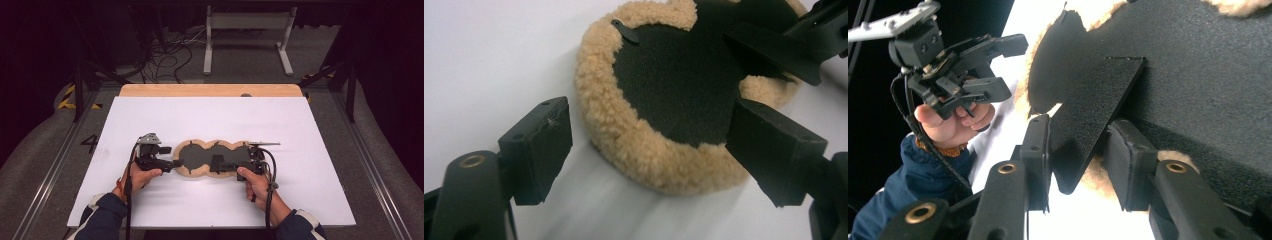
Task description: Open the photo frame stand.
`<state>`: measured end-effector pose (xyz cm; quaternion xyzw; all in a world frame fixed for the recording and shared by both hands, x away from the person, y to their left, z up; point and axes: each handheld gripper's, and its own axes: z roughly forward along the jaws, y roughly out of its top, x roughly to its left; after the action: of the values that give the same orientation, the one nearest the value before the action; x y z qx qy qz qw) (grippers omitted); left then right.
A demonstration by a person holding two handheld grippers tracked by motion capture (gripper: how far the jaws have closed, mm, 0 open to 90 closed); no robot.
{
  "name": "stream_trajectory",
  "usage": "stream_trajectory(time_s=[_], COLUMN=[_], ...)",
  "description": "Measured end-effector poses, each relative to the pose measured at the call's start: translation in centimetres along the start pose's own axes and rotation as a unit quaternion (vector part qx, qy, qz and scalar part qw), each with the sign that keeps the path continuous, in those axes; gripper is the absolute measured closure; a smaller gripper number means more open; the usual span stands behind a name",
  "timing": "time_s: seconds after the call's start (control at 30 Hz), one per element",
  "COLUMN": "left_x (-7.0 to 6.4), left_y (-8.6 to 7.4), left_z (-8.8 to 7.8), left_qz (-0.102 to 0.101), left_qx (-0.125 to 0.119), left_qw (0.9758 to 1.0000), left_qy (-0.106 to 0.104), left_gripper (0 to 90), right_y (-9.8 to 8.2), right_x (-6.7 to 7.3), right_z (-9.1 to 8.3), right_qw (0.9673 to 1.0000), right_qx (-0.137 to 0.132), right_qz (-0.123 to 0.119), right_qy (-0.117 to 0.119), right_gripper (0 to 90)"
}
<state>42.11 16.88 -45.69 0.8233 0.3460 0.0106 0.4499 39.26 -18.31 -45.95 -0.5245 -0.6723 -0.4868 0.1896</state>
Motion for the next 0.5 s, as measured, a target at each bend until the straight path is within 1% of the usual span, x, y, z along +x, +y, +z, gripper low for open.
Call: stream_trajectory(time_s=[0.03, 0.07, 0.13, 0.17, 0.2, 0.23, 0.3, 0.33, 0.37, 0.4, 0.43, 0.47, 0.5], left_x=[0.0, -0.1, -0.1, -0.1, -0.2, -0.1, 0.2, 0.3, 0.6, 0.8, 0.8, 0.9, 0.7], left_y=[0.1, 0.2, 0.3, 0.3, 0.3, 0.3, 0.2, 0.1, 0.0, -0.1, 0.0, 0.0, 0.0], left_z=[0.2, 0.4, 0.7, 0.9, 1.0, 1.0, 1.1, 1.2, 1.3, 1.4, 1.5, 1.5, 1.6], left_qz=[0.006, 0.002, 0.004, 0.008, 0.004, 0.006, -0.005, -0.010, -0.012, -0.020, -0.024, -0.014, -0.013], left_qx=[0.002, 0.002, 0.005, 0.010, 0.010, 0.011, 0.011, 0.015, 0.020, 0.018, 0.017, 0.018, 0.019], left_qw=[1.0000, 1.0000, 1.0000, 0.9999, 0.9999, 0.9999, 0.9998, 0.9998, 0.9995, 0.9993, 0.9991, 0.9992, 0.9991], left_qy=[-0.003, -0.007, -0.006, -0.008, -0.009, -0.010, -0.012, -0.011, -0.019, -0.027, -0.031, -0.032, -0.037], left_gripper=[19.0, 19.0, 19.1, 19.1, 18.8, 18.7, 19.8, 21.3, 21.8, 20.1, 20.0, 20.2, 20.7], right_y=[0.0, 0.0, 0.0, 0.0, -0.1, -0.1, -0.1, -0.1, -0.1, -0.1, -0.1, -0.1, -0.1], right_x=[0.0, 0.1, 0.2, 0.2, 0.2, 0.3, 0.4, 0.4, 0.4, 0.4, 0.5, 0.5, 0.5], right_z=[0.0, 0.0, 0.1, 0.1, 0.1, 0.1, 0.1, 0.1, 0.2, 0.2, 0.2, 0.3, 0.3], right_qw=[1.0000, 1.0000, 0.9999, 0.9999, 0.9998, 0.9997, 0.9995, 0.9991, 0.9989, 0.9985, 0.9983, 0.9981, 0.9978], right_qx=[0.000, -0.001, -0.001, -0.001, -0.001, -0.002, -0.003, -0.005, -0.007, -0.007, -0.006, -0.006, -0.007], right_qz=[-0.001, -0.002, -0.014, -0.016, -0.021, -0.025, -0.032, -0.042, -0.046, -0.054, -0.056, -0.060, -0.065], right_qy=[-0.001, -0.002, -0.005, -0.005, -0.007, -0.007, -0.008, -0.009, -0.008, -0.010, -0.011, -0.011, -0.011], right_gripper=[65.0, 65.1, 65.7, 65.8, 65.8, 65.8, 65.7, 65.7, 65.8, 65.8, 65.7, 65.7, 65.7])
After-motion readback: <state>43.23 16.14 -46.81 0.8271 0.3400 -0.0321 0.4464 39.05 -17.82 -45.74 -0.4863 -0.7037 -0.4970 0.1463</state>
